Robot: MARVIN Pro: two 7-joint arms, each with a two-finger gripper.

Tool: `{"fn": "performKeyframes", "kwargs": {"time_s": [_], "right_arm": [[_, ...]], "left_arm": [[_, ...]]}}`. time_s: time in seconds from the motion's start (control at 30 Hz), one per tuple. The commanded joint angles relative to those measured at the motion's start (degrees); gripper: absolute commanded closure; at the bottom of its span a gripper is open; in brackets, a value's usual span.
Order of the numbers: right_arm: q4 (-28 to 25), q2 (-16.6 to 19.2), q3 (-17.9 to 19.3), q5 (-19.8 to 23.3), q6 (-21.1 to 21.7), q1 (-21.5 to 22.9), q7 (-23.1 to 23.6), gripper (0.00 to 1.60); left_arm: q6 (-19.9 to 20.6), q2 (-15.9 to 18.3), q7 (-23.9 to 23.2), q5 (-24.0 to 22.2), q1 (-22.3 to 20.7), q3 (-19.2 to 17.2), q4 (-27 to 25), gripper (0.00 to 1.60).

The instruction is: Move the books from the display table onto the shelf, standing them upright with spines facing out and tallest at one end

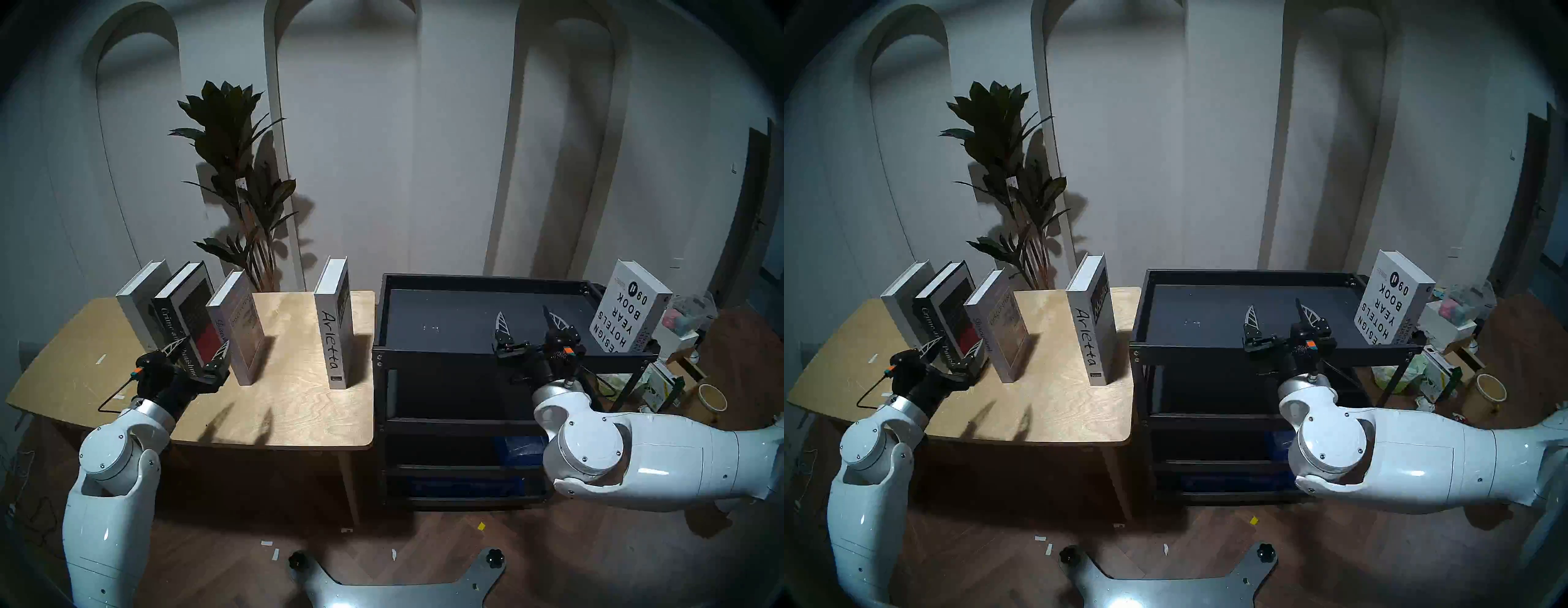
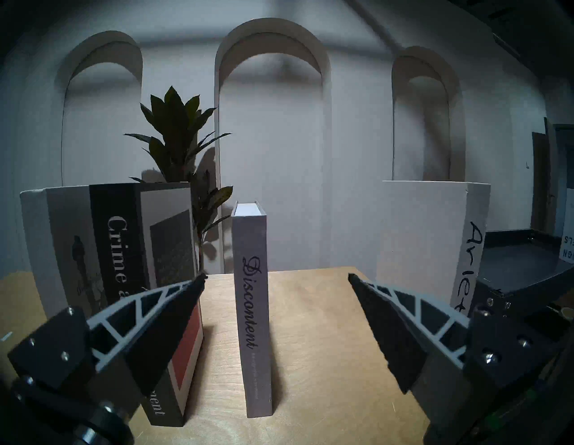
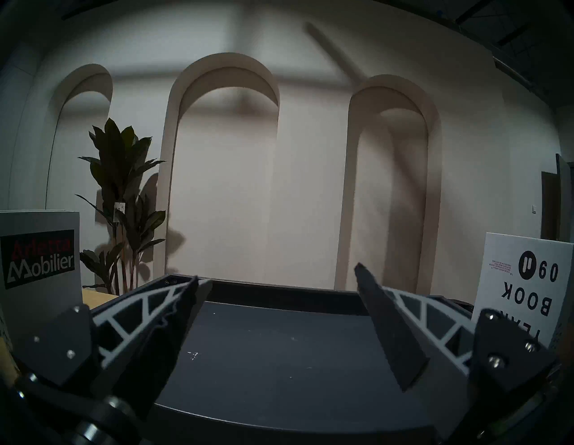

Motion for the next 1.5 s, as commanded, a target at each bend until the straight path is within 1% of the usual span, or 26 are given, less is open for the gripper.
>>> {"fn": "performKeyframes", "kwargs": {"time_s": [0.0,0.13,0.37,0.6,0.73,0.87,1.13,1.2,1.47], "right_arm": [[-0.31,0.04,0.42,-0.39,-0.17,0.6,0.24,0.0],[-0.31,0.03,0.38,-0.4,-0.18,0.63,0.2,0.0],[-0.3,0.03,0.32,-0.4,-0.21,0.68,0.2,0.0],[-0.3,0.05,0.27,-0.39,-0.24,0.73,0.24,0.0],[-0.3,0.05,0.24,-0.39,-0.25,0.75,0.24,0.0],[-0.3,0.06,0.22,-0.39,-0.26,0.77,0.25,0.0],[-0.3,0.07,0.18,-0.39,-0.28,0.81,0.24,0.0],[-0.3,0.07,0.17,-0.38,-0.28,0.82,0.24,0.0],[-0.29,0.05,0.12,-0.36,-0.3,0.85,0.22,0.0]], "left_arm": [[-1.87,0.72,2.13,1.73,-6.24,1.14,2.66,0.0],[-2.27,1.0,2.54,2.07,-7.64,1.53,3.95,0.0],[-3.31,1.08,2.99,3.1,-9.4,3.34,5.1,0.0],[-3.42,0.98,3.93,3.89,-11.43,5.08,5.98,0.0],[-3.49,1.0,4.28,4.04,-12.09,5.58,6.12,0.0],[-4.13,1.3,4.44,4.51,-12.29,5.82,7.06,0.0],[-4.32,1.36,4.99,5.01,-14.01,6.63,8.87,0.0],[-5.07,1.52,4.79,5.36,-14.59,6.99,9.56,0.0],[-6.73,2.4,4.97,7.0,-19.54,8.93,15.17,0.0]]}}
